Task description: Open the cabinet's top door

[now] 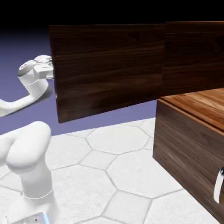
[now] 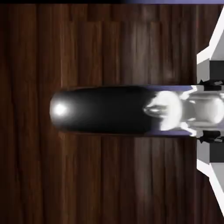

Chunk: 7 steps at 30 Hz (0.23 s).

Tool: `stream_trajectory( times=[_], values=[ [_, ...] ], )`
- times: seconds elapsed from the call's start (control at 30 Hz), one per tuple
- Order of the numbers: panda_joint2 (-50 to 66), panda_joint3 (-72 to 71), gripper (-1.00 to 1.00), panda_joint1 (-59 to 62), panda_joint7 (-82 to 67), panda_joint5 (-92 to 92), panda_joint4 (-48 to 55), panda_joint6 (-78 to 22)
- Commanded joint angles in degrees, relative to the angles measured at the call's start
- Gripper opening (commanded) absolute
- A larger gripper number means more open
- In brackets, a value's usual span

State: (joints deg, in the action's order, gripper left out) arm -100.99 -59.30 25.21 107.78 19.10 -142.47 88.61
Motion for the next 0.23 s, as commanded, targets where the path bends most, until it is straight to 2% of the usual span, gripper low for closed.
stream_trajectory(
  times=[0.0,0.2],
  values=[
    [-0.01,-0.47,-1.0,1.59,-0.37,-0.49,2.13,-1.76],
    [0.1,-2.17,-1.0,10.01,-2.36,-2.57,13.21,-10.49]
  ],
)
